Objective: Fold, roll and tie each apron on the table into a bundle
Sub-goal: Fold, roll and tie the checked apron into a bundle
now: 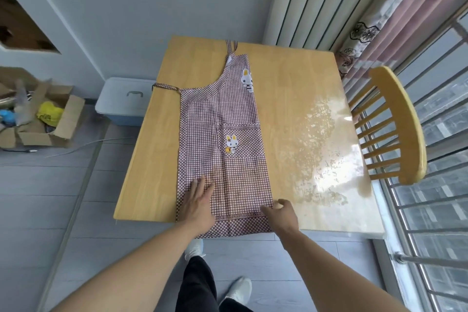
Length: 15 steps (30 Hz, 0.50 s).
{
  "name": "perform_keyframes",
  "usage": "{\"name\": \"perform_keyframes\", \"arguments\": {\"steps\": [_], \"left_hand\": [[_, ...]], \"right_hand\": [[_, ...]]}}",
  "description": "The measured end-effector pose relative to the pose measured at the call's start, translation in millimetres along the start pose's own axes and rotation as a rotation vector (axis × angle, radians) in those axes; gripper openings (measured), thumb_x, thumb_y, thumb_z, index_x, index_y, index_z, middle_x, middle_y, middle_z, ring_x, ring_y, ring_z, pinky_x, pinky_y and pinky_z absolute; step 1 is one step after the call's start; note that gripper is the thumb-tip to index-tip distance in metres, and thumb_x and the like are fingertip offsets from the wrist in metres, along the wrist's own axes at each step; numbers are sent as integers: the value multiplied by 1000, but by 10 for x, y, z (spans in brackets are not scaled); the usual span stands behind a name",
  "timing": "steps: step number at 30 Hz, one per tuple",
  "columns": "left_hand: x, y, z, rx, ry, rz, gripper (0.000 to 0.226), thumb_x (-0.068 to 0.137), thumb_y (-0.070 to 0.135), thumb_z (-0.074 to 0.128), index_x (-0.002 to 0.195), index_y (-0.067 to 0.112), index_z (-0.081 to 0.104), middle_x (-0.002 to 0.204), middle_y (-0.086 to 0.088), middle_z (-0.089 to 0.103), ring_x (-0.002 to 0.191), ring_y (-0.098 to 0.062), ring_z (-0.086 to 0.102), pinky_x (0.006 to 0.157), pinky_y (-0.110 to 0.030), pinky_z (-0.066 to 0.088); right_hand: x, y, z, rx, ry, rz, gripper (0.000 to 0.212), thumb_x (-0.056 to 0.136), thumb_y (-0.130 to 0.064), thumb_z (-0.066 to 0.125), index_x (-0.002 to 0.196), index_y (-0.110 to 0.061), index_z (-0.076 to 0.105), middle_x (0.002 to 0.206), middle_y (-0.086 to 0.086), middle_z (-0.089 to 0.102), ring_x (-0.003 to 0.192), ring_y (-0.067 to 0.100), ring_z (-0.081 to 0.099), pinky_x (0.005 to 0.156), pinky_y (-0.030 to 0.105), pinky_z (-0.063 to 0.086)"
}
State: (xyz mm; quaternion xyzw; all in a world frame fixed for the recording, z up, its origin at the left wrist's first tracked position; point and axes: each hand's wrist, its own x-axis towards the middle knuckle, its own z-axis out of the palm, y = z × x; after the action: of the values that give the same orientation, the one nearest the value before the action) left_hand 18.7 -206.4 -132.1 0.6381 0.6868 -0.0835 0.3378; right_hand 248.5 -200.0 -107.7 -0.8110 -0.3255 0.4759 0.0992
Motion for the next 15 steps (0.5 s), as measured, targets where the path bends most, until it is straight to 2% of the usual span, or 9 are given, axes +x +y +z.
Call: {"name": "perform_keyframes", "arguments": {"steps": [1, 3, 5, 7, 9, 11, 12, 13, 15], "left_hand": [[-28, -26, 53, 11, 1, 29, 95, 91, 25, 65, 162, 30, 1, 166, 1, -23, 154, -23, -17, 126, -44, -2], [-32, -104, 105, -1, -15, 56, 93, 91, 29, 65, 162, 32, 4, 167, 4, -22, 154, -21, -17, 125, -43, -4], [-5, -147, 51, -38, 31, 70, 86, 91, 34, 66, 161, 33, 16, 168, 9, -7, 155, -19, -7, 125, -41, 1], [58, -154, -49, -103, 133, 62, 69, 93, 36, 64, 155, 30, 35, 164, 13, 19, 151, -16, 14, 125, -37, 14], [175, -178, -155, -221, 196, 0, 53, 96, 38, 61, 146, 26, 48, 150, 12, 43, 139, -15, 35, 120, -34, 28], [335, -197, -285, -442, 142, -96, 45, 99, 40, 57, 141, 24, 54, 139, 7, 57, 127, -17, 50, 114, -37, 39], [393, -173, -376, -584, 104, -142, 44, 101, 40, 55, 141, 22, 55, 138, 2, 60, 124, -19, 54, 112, -37, 42], [437, -149, -486, -724, 85, -189, 44, 103, 39, 51, 142, 18, 55, 140, -3, 60, 126, -22, 56, 112, -36, 41], [529, -173, -678, -959, 53, -287, 50, 107, 38, 43, 146, 7, 49, 149, -10, 52, 135, -27, 49, 114, -33, 36]], "right_hand": [[32, -30, 8, 62, -41, 63, 69, 88, -27, 75, 145, -8, 40, 129, 12, 62, 101, 26, 63, 70, 34, 55], [120, -91, 1, 138, -85, 112, 53, 90, -14, 71, 137, -2, 50, 116, 12, 67, 94, 26, 66, 72, 38, 59], [137, -205, -21, 203, -149, 91, 43, 89, -2, 62, 132, -3, 61, 102, 10, 72, 85, 25, 69, 66, 35, 60], [50, -362, -36, 259, -240, 10, 55, 86, 4, 59, 138, -13, 59, 103, 7, 74, 87, 27, 72, 66, 34, 60], [-86, -503, 11, 232, -318, -130, 71, 84, 3, 58, 145, -33, 51, 104, 8, 77, 94, 34, 74, 81, 47, 62], [-208, -627, 140, 188, -418, -281, 76, 79, -3, 56, 142, -44, 53, 102, 20, 76, 91, 37, 73, 88, 59, 57], [-240, -670, 227, 166, -452, -343, 76, 77, -5, 54, 142, -43, 54, 101, 23, 75, 85, 32, 71, 84, 57, 57], [-290, -729, 313, 124, -479, -398, 76, 76, -4, 51, 143, -41, 54, 98, 20, 77, 81, 26, 68, 78, 48, 57], [-421, -863, 499, -56, -496, -506, 76, 79, -2, 47, 144, -41, 51, 93, -2, 79, 75, 11, 69, 71, 30, 56]]}}
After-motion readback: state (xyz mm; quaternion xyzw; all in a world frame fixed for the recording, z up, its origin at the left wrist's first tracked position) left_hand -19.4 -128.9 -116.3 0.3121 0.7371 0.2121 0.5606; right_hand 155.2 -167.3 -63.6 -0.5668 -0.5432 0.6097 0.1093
